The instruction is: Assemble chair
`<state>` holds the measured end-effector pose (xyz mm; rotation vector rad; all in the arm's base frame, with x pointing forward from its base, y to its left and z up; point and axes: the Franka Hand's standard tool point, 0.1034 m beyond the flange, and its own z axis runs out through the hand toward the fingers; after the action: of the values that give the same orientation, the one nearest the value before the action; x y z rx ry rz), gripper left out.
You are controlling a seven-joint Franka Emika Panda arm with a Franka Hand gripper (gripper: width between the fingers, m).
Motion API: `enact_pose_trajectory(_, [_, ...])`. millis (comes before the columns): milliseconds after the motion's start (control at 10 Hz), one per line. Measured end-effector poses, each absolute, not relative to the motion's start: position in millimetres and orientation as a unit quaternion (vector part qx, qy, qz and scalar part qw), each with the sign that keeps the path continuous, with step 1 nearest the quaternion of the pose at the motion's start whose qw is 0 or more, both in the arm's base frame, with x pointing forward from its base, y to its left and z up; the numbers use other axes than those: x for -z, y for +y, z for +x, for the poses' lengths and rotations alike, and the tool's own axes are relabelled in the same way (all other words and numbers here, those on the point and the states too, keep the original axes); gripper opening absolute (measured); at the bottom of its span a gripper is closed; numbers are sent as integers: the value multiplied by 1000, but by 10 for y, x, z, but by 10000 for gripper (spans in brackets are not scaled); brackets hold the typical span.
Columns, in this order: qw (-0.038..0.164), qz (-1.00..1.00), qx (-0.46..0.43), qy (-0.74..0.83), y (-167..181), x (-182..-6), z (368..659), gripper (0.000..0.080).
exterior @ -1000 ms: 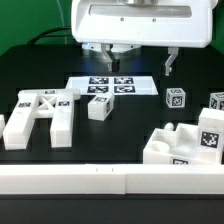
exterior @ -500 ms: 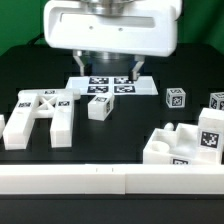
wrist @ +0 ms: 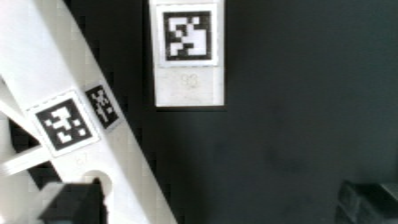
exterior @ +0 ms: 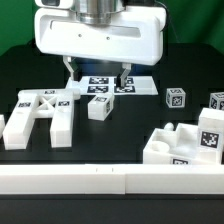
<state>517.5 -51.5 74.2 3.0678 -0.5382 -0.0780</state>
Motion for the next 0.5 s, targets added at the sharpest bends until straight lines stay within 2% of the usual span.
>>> enact_pose_trajectory(100, [7, 988, 69, -138, -543, -742, 5097, 649])
enact_pose_trajectory(300, [-7, 991, 119, -68, -711, -739, 5145, 649])
enact_pose_trajectory(500, [-20, 981, 181, -67, -774, -720, 5102, 649])
